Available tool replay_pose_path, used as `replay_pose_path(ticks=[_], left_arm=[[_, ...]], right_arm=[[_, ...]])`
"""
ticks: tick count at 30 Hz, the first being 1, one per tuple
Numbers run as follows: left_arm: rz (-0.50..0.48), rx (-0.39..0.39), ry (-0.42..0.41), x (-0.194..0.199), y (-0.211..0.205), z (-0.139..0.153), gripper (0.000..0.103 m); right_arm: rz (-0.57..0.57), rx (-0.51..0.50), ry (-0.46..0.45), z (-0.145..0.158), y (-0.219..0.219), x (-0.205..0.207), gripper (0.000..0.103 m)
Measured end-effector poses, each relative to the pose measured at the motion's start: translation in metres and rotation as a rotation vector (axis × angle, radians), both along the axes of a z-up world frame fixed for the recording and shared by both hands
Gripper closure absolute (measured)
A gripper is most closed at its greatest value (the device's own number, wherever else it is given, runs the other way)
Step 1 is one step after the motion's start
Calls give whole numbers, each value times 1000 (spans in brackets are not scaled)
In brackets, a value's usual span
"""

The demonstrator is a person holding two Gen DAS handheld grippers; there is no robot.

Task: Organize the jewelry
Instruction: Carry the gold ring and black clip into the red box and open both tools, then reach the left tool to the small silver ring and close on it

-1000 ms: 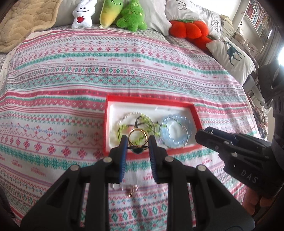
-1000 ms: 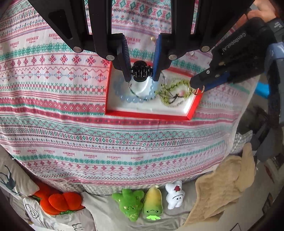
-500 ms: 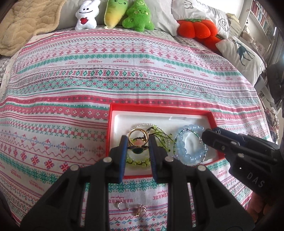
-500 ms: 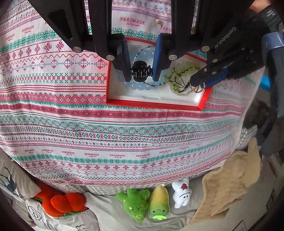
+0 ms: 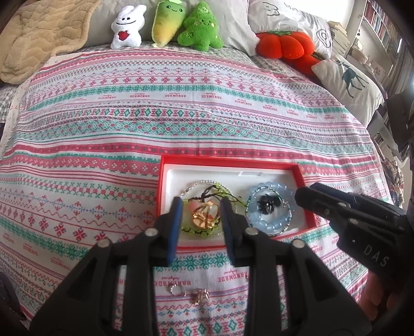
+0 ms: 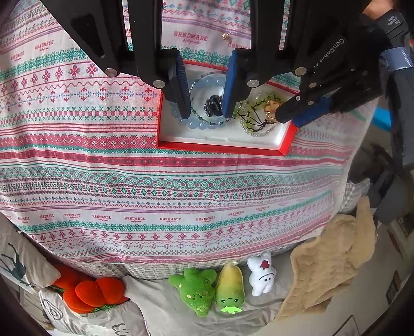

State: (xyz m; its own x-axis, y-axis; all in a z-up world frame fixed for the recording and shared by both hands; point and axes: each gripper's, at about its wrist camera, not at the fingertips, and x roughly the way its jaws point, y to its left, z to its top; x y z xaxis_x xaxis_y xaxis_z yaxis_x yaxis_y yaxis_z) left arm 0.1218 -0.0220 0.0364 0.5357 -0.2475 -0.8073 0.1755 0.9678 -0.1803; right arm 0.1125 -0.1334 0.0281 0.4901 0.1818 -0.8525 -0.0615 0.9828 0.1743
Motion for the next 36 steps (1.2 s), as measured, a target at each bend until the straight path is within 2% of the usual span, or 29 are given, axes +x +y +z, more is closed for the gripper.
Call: replay_pose_path(ticks=[4,6,8,9,10,14,18,27,36], left_arm=[[-1,13,-6,-10,4,10,57],[3,14,-12,-15,6,14,48],[7,14,-16,-19,9,18,40],[6,15,-19,-21,11,19,39],[4,17,-18,-23,11,20,38],[1,35,-13,-33,17,23,30],[2,33,12,-41,24,23,27],[-9,55,68,-53,35,14,23],[-52,113,124,-62,36,-6,22]], right_arm=[[-2,4,15,6,-4,-7,75],[-2,2,24,8,-5,-12,73],[1,-2,26,11,-7,-17,65],[1,-3,24,13,-8,-20,52],[-1,-4,18,15,-9,-23,45],[0,-16,11,22,-12,-32,43],[-2,-27,17,24,-15,-42,36],[33,-64,41,18,-11,-59,30],[48,-97,78,3,-11,-65,28]])
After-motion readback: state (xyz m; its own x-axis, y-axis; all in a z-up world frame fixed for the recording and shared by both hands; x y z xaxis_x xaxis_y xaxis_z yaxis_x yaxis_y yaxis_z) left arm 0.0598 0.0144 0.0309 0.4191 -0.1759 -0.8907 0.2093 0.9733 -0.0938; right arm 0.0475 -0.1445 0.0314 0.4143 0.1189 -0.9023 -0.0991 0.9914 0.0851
